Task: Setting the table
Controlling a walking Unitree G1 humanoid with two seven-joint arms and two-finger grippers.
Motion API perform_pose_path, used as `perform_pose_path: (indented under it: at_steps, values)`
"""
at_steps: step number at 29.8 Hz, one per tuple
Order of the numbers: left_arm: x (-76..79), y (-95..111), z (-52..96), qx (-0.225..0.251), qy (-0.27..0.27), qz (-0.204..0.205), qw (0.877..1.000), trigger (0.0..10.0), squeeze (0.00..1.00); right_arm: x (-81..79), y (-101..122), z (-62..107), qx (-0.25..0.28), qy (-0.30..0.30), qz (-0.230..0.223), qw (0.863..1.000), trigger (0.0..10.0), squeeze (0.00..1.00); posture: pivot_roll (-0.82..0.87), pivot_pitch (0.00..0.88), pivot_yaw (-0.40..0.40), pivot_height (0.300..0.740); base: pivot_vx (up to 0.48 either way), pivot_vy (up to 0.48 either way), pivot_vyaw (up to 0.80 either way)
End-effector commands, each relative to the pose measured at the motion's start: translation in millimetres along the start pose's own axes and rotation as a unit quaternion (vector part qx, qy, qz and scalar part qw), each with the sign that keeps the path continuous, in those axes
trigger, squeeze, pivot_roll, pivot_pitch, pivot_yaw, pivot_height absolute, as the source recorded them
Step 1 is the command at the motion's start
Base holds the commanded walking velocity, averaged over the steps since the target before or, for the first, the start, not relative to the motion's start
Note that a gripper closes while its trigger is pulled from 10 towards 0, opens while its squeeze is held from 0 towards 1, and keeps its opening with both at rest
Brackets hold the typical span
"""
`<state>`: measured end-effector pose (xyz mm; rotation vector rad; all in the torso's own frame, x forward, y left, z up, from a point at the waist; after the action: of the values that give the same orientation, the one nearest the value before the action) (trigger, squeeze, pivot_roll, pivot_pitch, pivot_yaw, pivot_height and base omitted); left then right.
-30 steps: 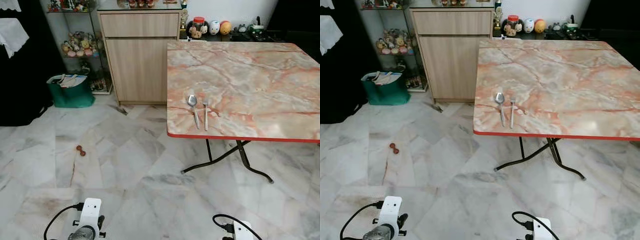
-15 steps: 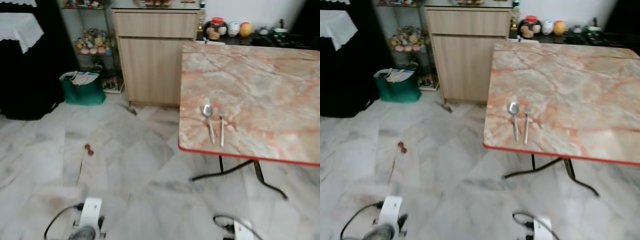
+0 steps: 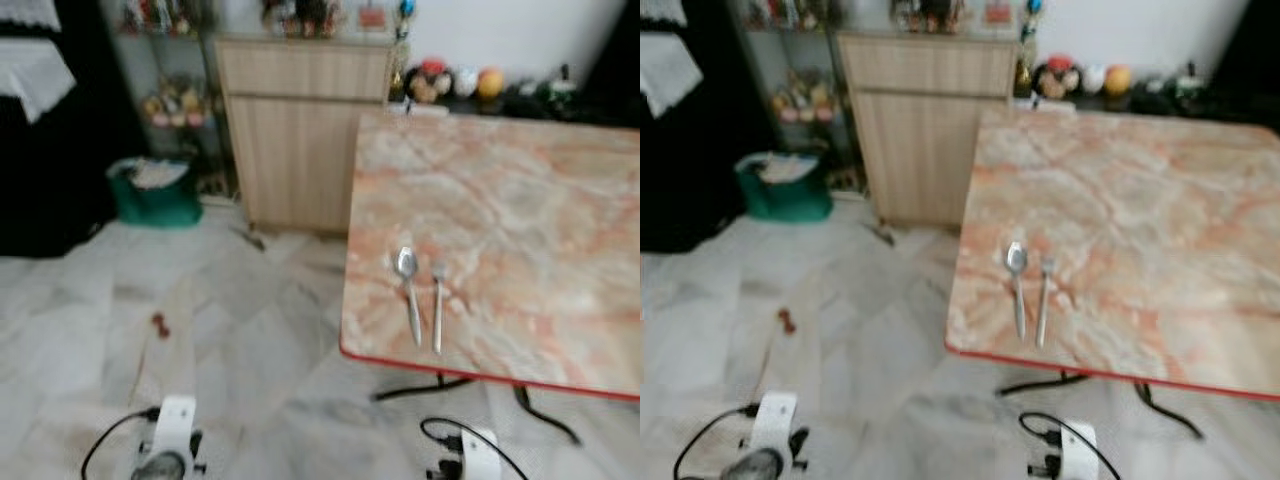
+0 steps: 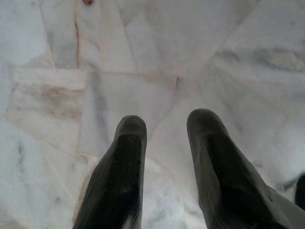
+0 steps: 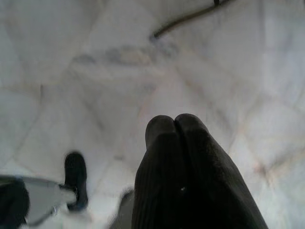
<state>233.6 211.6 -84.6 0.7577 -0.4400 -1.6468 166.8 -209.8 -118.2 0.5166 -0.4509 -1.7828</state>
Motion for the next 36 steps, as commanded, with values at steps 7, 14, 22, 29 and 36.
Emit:
perform_pose_path:
  at_steps: [7, 14, 22, 29, 36]
  values:
    - [-1.1, -4.8, 0.9, -0.008, -0.001, -0.007, 1.0, 10.0, 0.0, 2.8, -1.5, 0.6, -0.001, -0.006, -0.007, 1.0, 10.0, 0.0, 0.06, 0.0, -0.014, 0.74, 0.0, 0.0, 0.0]
    - [0.1, -5.0, 0.8, -0.009, -0.003, -0.009, 1.0, 10.0, 0.0, 2.9, -1.9, 0.8, -0.002, -0.005, -0.005, 1.0, 10.0, 0.0, 0.07, 0.0, -0.014, 0.74, 0.0, 0.0, 0.0]
    - [-1.7, -9.2, 1.6, -0.018, 0.0, -0.008, 1.0, 10.0, 0.0, 2.6, -0.8, 0.5, -0.001, -0.005, -0.007, 1.0, 10.0, 0.0, 0.07, 0.0, -0.013, 0.74, 0.0, 0.0, 0.0]
    - [-2.4, -10.5, 1.9, -0.02, 0.003, -0.005, 1.0, 10.0, 0.0, 2.5, -0.2, 0.4, -0.001, -0.004, -0.004, 1.0, 10.0, 0.0, 0.07, 0.0, -0.015, 0.74, 0.0, 0.0, 0.0]
    - [-1.4, -8.8, 1.5, -0.017, 0.003, -0.001, 1.0, 10.0, 0.0, 3.0, -0.1, 0.4, -0.001, -0.003, -0.002, 1.0, 10.0, 0.0, 0.07, 0.0, -0.019, 0.74, 0.0, 0.209, 0.0]
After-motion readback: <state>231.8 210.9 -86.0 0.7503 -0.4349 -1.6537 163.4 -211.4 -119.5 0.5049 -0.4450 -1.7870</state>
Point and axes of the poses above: a point about 5 cm out from each wrist's last joint towards the gripper, its own z axis pointing back from the gripper into the wrist, its own y axis along the axis of the wrist's last joint, x = y × z, the point moved 3 cm from there along -z, pointing out of the wrist towards the gripper, and after that the axes turned 7 degrees about -z, right-handed, at the moved point
